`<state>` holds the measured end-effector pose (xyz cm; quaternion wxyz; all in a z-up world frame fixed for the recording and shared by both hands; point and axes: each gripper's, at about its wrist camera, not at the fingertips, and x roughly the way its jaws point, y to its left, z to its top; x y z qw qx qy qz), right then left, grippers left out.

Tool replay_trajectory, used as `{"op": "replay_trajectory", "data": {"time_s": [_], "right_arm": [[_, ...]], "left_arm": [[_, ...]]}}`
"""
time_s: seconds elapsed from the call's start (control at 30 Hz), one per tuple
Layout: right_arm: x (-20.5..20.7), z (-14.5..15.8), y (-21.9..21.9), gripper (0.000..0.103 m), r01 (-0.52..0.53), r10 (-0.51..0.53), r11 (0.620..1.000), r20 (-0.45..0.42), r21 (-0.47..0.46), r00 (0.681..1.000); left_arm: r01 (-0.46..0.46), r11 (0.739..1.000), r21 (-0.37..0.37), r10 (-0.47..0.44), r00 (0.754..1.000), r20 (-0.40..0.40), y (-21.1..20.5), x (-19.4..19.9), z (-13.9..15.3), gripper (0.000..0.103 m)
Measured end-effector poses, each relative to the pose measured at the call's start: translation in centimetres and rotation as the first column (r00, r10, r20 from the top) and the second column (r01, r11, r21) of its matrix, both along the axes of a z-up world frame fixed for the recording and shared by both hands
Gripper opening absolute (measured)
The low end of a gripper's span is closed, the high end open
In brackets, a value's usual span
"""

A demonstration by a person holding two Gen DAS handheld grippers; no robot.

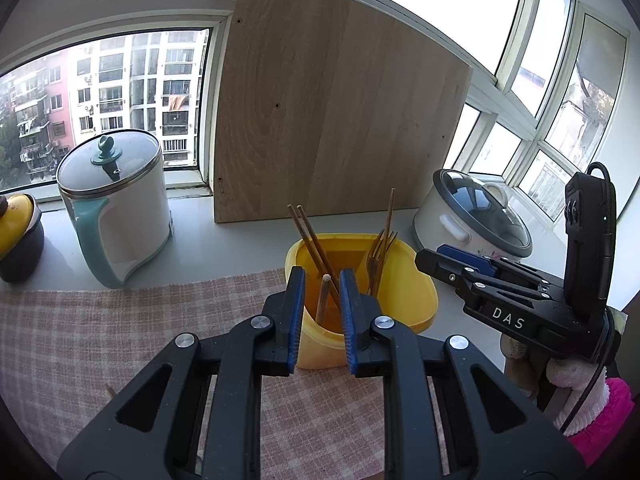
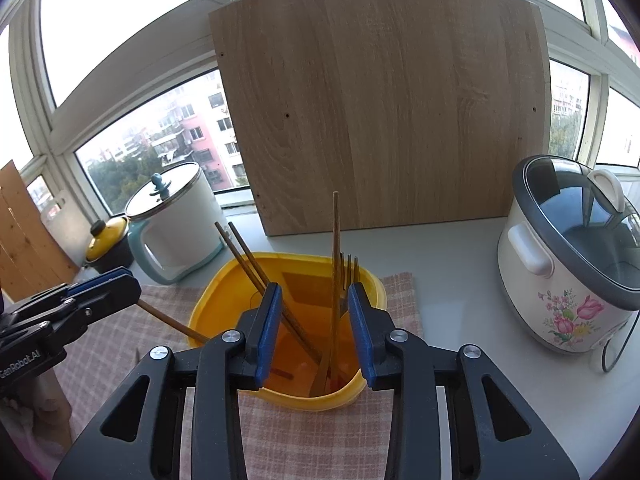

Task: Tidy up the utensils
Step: 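Open both tools to drop the chopsticks into the yellow container, then move both tools back to the remaining utensils on the cloth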

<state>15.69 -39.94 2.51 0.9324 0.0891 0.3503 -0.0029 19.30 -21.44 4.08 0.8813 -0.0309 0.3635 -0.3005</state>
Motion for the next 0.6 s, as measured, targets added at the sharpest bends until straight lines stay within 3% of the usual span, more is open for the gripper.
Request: {"op": "replay_trajectory", "data": {"time_s": [0.07, 0.17, 0.3, 0.43, 0.6], "right_arm": [[-0.7, 0.1, 0.1, 0.035, 0.002, -0.002, 1.000, 0.003, 0.011, 1.000], [-1.6, 0.3, 0.3, 0.044, 0.010, -0.010, 1.000, 0.008, 0.023, 1.000], [-2.6, 0.7, 0.7, 0.046, 0.012, -0.012, 1.000, 0.016, 0.018, 1.000], [-3.6, 1.4, 1.4, 0.062, 0.018, -0.018, 1.000, 0.036, -0.008, 0.999], [-4.5, 1.7, 2.6, 0.070, -0.007, 0.009, 0.999, 0.040, -0.033, 0.999]], "left_arm": [[-0.002, 1.000, 0.006, 0.002, 1.000, 0.008, 0.4, -0.7, 0.1, 0.016], [-0.006, 1.000, 0.004, 0.006, 1.000, 0.016, 1.0, -1.6, 0.3, 0.026], [-0.016, 1.000, 0.013, 0.016, 0.999, 0.032, 1.8, -2.7, 0.5, 0.027], [-0.026, 0.999, 0.021, 0.025, 0.999, 0.043, 2.7, -3.7, 0.8, 0.027], [-0.045, 0.998, 0.048, 0.043, 0.998, 0.056, 3.9, -4.8, 0.8, 0.033]]}}
